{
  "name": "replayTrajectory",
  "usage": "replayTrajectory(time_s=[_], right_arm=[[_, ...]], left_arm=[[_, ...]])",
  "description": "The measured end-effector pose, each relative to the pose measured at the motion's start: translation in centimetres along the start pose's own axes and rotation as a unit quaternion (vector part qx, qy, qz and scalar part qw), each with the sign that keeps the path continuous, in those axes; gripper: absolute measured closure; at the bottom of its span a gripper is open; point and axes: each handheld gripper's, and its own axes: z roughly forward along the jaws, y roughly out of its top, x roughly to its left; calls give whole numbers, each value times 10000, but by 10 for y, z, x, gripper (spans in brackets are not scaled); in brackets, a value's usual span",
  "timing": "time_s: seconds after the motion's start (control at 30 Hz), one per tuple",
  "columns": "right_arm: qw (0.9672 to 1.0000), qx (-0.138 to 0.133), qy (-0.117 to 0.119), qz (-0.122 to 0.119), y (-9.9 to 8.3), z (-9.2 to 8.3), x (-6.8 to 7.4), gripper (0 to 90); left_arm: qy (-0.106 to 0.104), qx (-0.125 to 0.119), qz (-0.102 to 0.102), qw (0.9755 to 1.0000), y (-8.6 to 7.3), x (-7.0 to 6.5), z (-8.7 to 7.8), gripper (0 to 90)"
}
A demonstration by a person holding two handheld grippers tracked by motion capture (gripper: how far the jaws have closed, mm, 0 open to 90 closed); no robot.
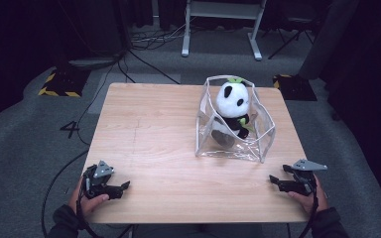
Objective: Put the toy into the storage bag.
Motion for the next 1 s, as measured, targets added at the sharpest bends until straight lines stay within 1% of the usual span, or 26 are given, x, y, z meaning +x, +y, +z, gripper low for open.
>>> replayTrajectory(time_s=[0.17, 0.33, 1.0], right_arm=[[10000, -6, 0, 3, 0, 0, 0, 229], [10000, -6, 3, 4, 0, 0, 0, 229], [10000, -3, -27, 15, 0, 1, 0, 225]], left_arm=[[40, -14, -67, 10000, -7, 3, -6, 154], [93, -10, -123, 9999, -10, 4, -9, 154], [91, -13, -127, 9999, -10, 4, -9, 154]])
